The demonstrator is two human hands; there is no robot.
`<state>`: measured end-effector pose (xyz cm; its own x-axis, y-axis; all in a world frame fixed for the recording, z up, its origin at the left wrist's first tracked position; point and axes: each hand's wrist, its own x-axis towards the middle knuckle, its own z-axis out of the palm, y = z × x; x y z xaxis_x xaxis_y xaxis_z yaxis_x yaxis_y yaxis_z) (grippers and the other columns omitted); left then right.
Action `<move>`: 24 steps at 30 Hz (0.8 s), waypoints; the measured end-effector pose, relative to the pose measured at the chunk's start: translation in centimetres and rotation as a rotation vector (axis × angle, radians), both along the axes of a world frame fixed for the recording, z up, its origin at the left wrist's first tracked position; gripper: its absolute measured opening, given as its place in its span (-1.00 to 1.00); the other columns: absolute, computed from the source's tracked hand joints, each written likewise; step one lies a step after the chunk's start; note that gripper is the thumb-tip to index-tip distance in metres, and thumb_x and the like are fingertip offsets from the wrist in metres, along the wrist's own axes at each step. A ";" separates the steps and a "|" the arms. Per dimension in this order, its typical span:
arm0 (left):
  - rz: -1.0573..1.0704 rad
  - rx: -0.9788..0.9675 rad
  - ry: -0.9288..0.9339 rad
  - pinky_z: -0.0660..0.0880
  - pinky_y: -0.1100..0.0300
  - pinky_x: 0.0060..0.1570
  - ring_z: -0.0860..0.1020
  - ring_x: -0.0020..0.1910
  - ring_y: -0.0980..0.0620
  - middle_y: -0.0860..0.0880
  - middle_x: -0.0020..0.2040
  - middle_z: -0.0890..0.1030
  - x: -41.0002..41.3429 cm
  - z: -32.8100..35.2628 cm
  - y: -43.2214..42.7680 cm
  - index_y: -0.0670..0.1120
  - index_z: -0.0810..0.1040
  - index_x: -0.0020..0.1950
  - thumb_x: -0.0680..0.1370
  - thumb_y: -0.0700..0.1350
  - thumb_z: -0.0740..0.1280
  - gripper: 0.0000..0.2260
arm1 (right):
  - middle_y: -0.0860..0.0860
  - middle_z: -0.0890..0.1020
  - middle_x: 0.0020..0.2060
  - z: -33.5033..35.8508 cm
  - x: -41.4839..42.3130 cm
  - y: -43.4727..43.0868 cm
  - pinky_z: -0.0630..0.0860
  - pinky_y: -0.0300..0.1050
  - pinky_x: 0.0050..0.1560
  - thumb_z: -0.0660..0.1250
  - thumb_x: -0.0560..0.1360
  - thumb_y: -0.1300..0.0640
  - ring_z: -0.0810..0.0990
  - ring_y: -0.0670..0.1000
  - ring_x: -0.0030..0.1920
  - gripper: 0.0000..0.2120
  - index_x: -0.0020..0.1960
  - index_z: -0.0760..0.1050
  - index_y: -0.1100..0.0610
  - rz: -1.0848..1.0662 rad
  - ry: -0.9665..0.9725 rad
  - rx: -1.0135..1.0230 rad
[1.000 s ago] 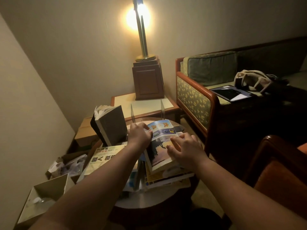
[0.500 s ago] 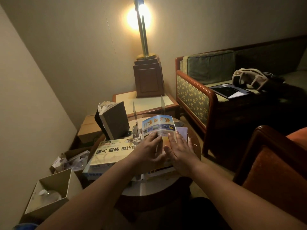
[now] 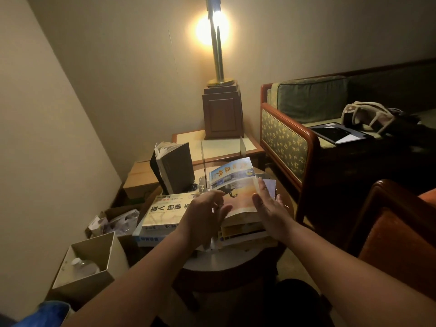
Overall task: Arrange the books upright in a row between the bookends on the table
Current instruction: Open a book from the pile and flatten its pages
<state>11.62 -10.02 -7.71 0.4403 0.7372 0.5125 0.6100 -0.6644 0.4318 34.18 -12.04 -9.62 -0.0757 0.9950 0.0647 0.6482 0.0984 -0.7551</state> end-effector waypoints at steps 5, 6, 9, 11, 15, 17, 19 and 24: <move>0.049 -0.091 0.161 0.45 0.18 0.22 0.47 0.31 -0.05 -0.11 0.35 0.53 0.9 -0.5 0.2 -0.11 0.42 0.46 0.46 0.07 0.53 -0.35 | -0.04 0.12 0.63 0.3 -0.2 0.0 -0.35 0.21 0.52 -0.38 0.08 -0.76 -0.18 0.21 0.62 0.31 0.67 -0.25 -0.06 -0.052 0.072 0.008; 0.062 -0.091 0.152 0.44 0.19 0.23 0.47 0.31 -0.05 -0.11 0.35 0.53 1.0 -0.6 0.2 -0.12 0.42 0.46 0.46 0.04 0.53 -0.37 | -0.04 0.11 0.63 0.1 -0.2 0.1 -0.28 0.27 0.53 -0.34 0.09 -0.77 -0.18 0.22 0.62 0.30 0.67 -0.22 -0.08 -0.075 0.122 -0.006; 0.058 -0.122 0.112 0.55 0.12 0.18 0.51 0.23 -0.01 -0.08 0.28 0.55 0.7 -0.6 0.3 -0.10 0.46 0.41 0.48 0.09 0.49 -0.43 | 0.02 0.35 0.55 -0.7 0.7 0.6 0.20 0.34 0.52 -0.13 0.28 -0.74 0.28 0.17 0.55 0.10 0.66 -0.01 -0.15 -0.016 0.359 -0.021; 0.041 -0.160 0.069 0.59 0.15 0.09 0.54 0.16 0.04 -0.05 0.24 0.58 0.4 -0.6 0.3 -0.08 0.49 0.35 0.47 0.15 0.46 -0.47 | -0.08 0.57 0.36 -0.8 1.2 0.6 0.43 0.22 0.41 -0.09 0.44 -0.62 0.52 0.00 0.37 -0.11 0.57 0.28 -0.12 0.055 0.369 0.002; 0.020 -0.209 -0.051 0.57 0.36 -0.06 0.57 0.13 0.12 -0.01 0.22 0.59 -0.1 -0.5 0.1 -0.05 0.54 0.29 0.50 0.11 0.48 -0.56 | -0.12 0.59 0.32 -0.5 1.2 0.3 0.39 0.21 0.45 -0.15 0.48 -0.57 0.50 0.00 0.39 -0.17 0.48 0.42 -0.13 0.089 0.317 -0.020; 0.017 -0.207 -0.089 0.57 0.37 -0.07 0.57 0.14 0.14 0.01 0.22 0.59 -0.3 -0.6 0.0 -0.04 0.55 0.28 0.52 0.08 0.47 -0.61 | -0.07 0.50 0.44 -1.0 1.1 0.7 0.21 0.29 0.52 -0.25 0.44 -0.61 0.37 0.05 0.50 -0.10 0.52 0.38 -0.16 0.102 0.235 -0.031; 0.015 -0.212 -0.135 0.60 0.30 -0.05 0.57 0.16 0.14 0.03 0.23 0.58 -0.4 -0.8 -0.3 -0.03 0.55 0.27 0.55 0.07 0.44 -0.66 | -0.05 0.35 0.55 -1.2 1.1 0.9 -0.02 0.29 0.58 -0.35 0.35 -0.65 0.18 0.03 0.59 0.04 0.55 0.35 -0.13 0.068 0.130 -0.011; 0.034 -0.224 -0.306 0.64 0.25 -0.07 0.60 0.19 0.18 0.01 0.25 0.59 -0.5 -1.2 -1.3 -0.08 0.54 0.30 0.66 0.03 0.31 -0.72 | -0.10 0.14 0.63 -0.9 0.7 0.6 -0.24 0.20 0.56 -0.26 0.56 -0.46 -0.07 -0.07 0.63 -0.20 0.59 0.27 -0.07 0.080 -0.136 0.045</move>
<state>11.13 -11.36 -8.91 0.2648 0.8574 0.4413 0.4505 -0.5146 0.7295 34.86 -11.47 -10.56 -0.1655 0.9818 0.0930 0.7330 0.1856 -0.6545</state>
